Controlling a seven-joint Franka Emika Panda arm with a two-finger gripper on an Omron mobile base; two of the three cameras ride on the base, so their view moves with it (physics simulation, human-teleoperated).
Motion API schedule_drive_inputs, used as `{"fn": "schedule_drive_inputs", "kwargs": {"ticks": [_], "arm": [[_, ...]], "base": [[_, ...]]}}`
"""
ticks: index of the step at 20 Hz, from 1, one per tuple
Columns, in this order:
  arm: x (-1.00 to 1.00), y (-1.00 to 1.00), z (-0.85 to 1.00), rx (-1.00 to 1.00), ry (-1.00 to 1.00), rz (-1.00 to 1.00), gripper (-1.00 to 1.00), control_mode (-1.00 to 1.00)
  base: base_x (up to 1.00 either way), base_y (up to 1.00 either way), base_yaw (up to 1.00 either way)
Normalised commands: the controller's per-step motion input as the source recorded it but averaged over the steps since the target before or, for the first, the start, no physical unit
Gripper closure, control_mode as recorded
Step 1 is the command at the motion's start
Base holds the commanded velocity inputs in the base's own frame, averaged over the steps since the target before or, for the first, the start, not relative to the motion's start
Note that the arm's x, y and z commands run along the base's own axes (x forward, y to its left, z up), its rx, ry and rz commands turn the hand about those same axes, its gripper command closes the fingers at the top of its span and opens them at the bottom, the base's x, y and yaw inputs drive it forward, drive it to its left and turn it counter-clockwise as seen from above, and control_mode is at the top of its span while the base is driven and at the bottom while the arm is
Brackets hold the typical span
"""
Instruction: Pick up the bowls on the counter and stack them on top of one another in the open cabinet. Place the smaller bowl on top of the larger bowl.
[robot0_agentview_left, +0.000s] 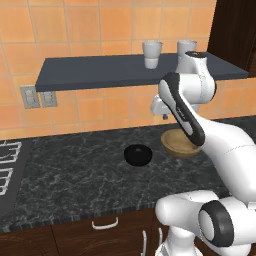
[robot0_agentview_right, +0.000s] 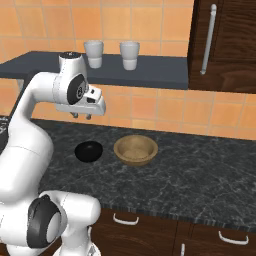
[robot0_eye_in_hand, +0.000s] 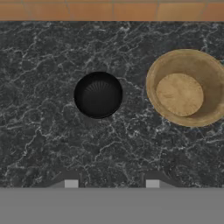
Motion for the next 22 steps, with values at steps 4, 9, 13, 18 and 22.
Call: {"fn": "schedule_drive_inputs", "kwargs": {"ticks": [4,9,13,18,22], "arm": [[0.0,0.59,-0.12,0.0,0.0,-0.04,-1.0,-1.0],[0.0,1.0,-0.71,-0.09,0.07,-0.06,-1.0,-1.0],[0.22,0.74,-0.99,-0.18,0.18,-0.04,-1.0,-1.0],[0.6,0.17,-0.76,-0.13,0.13,-0.12,-1.0,-1.0],[0.39,-0.07,-0.7,-0.07,0.1,-0.04,-1.0,-1.0]], "base": [[0.0,0.0,0.0],[0.0,0.0,0.0],[0.0,0.0,0.0],[0.0,0.0,0.0],[0.0,0.0,0.0]]}}
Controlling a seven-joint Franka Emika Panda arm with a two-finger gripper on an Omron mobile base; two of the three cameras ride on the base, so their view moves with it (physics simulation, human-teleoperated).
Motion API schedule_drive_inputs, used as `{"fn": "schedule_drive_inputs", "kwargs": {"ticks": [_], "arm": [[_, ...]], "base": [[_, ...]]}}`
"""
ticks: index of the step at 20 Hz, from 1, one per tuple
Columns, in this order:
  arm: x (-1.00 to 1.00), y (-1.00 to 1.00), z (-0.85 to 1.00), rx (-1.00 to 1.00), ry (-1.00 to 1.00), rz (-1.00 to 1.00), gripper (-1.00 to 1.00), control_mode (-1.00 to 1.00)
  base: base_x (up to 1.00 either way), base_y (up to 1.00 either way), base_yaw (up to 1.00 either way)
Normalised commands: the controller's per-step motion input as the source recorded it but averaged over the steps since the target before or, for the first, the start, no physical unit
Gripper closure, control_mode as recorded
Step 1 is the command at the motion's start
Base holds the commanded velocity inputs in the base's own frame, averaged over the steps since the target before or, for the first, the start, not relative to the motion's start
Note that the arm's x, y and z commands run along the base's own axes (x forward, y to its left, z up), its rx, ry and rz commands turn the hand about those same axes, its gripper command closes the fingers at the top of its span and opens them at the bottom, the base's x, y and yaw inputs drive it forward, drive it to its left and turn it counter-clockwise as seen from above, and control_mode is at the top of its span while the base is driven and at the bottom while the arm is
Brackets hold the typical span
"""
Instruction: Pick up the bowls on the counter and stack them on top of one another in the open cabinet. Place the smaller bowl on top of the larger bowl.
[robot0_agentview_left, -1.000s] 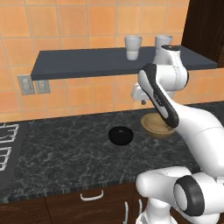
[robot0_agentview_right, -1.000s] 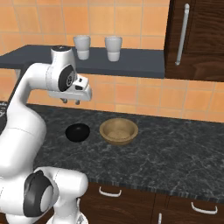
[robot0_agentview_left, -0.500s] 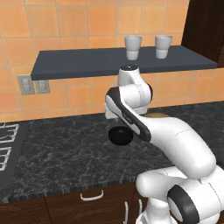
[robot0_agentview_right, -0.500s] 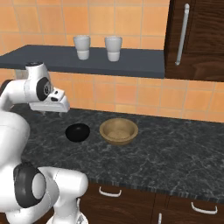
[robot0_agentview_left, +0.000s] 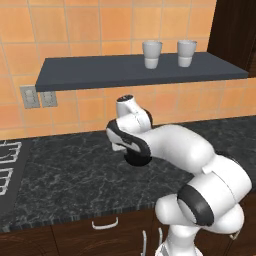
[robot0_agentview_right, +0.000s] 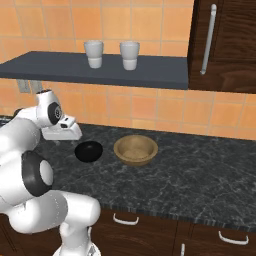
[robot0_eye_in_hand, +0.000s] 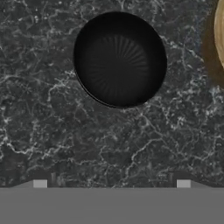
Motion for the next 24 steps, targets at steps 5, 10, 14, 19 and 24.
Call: {"fn": "schedule_drive_inputs", "kwargs": {"ticks": [5,10,14,19,24], "arm": [[0.34,-0.01,-0.65,-0.03,0.02,0.0,-1.0,-1.0],[0.26,0.0,-0.6,-0.05,-0.04,0.0,-1.0,-1.0],[0.25,0.0,-0.42,-0.01,-0.05,0.01,-1.0,-1.0],[0.26,0.0,-0.35,-0.07,-0.03,0.01,-1.0,-1.0],[0.24,0.0,-0.29,-0.04,-0.03,0.02,-1.0,-1.0]], "base": [[0.0,0.0,0.0],[0.0,0.0,0.0],[0.0,0.0,0.0],[0.0,0.0,0.0],[0.0,0.0,0.0]]}}
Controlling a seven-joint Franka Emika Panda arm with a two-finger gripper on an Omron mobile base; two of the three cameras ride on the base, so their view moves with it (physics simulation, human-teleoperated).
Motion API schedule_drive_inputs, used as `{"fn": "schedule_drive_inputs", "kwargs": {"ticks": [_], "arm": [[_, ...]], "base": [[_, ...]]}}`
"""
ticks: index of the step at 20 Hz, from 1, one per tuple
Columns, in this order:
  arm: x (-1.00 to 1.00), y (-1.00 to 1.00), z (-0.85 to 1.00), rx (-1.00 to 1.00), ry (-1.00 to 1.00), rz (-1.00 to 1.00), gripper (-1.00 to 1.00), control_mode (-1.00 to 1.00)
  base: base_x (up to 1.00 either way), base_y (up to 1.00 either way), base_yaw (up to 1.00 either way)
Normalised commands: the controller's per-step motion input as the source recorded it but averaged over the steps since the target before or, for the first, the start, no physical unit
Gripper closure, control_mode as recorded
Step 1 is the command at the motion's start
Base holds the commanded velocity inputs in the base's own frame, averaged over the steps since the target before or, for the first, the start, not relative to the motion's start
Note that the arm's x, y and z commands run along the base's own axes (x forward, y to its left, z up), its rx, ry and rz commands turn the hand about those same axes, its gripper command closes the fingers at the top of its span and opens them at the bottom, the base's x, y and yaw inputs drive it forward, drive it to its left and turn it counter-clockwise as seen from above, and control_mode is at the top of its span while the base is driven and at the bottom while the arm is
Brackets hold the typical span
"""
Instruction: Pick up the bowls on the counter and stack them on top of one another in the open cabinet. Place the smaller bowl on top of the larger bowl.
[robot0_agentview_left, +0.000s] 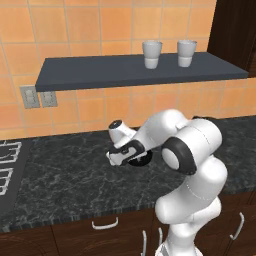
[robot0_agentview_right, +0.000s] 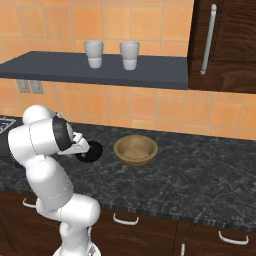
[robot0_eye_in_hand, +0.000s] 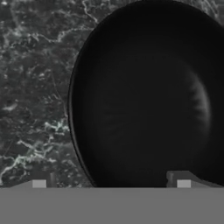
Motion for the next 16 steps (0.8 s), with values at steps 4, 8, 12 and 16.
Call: {"fn": "schedule_drive_inputs", "kwargs": {"ticks": [4,8,12,16], "arm": [[0.19,-0.11,-0.1,0.0,-0.01,0.06,1.0,-1.0],[0.0,-0.01,-0.01,0.0,-0.02,0.01,1.0,-1.0],[0.0,0.0,0.0,0.0,-0.01,0.0,1.0,-1.0],[0.0,-0.08,0.3,0.0,-0.19,0.01,1.0,-1.0]], "base": [[0.0,0.0,0.0],[0.0,0.0,0.0],[0.0,0.0,0.0],[0.0,0.0,0.0]]}}
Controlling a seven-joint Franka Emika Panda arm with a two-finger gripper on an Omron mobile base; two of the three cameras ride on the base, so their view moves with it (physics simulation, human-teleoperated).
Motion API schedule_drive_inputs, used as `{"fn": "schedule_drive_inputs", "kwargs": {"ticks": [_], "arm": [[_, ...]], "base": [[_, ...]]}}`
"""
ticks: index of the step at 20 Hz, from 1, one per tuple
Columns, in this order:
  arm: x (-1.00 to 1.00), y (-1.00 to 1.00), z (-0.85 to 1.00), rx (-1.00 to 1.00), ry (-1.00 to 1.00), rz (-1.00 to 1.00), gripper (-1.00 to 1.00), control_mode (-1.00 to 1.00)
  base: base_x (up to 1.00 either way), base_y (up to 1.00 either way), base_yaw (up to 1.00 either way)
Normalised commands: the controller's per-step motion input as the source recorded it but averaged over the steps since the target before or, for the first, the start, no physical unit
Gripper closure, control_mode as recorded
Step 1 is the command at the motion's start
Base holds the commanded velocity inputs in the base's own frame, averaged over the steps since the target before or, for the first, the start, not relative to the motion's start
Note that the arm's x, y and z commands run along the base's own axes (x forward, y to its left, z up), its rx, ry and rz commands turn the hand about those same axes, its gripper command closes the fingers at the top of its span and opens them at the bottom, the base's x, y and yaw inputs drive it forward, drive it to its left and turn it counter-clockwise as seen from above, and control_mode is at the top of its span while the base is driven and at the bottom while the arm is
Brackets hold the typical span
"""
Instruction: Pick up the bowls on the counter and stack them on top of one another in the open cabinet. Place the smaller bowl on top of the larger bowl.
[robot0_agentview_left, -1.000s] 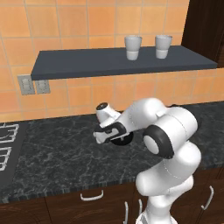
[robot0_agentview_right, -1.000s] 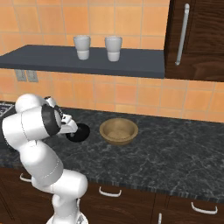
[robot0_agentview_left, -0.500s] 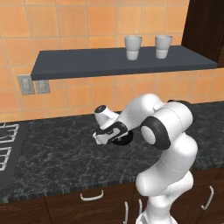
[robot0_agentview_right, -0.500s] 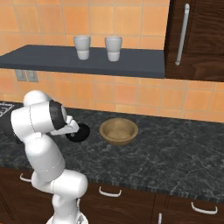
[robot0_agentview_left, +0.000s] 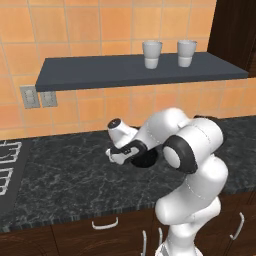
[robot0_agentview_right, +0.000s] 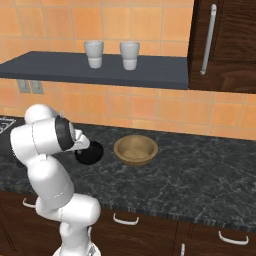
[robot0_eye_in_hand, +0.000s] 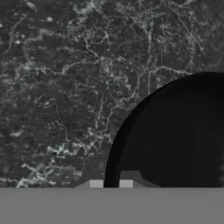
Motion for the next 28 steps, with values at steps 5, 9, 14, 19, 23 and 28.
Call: {"fn": "schedule_drive_inputs", "kwargs": {"ticks": [5,9,14,19,23,28], "arm": [[-0.01,-0.04,0.94,0.0,-0.38,0.0,1.0,-1.0],[0.0,-0.5,0.77,0.0,-0.37,-0.01,1.0,-1.0],[0.06,-0.93,0.47,0.0,-0.23,0.0,1.0,-1.0],[0.34,-1.0,0.33,0.0,-0.03,0.0,1.0,-1.0],[0.61,-1.0,0.07,0.0,0.18,-0.01,1.0,-1.0],[0.2,-0.51,-0.18,0.0,0.03,0.01,1.0,-1.0]], "base": [[0.0,0.0,0.0],[0.0,0.0,0.0],[0.0,0.0,0.0],[0.0,0.0,0.0],[0.0,0.0,0.0],[0.0,0.0,0.0]]}}
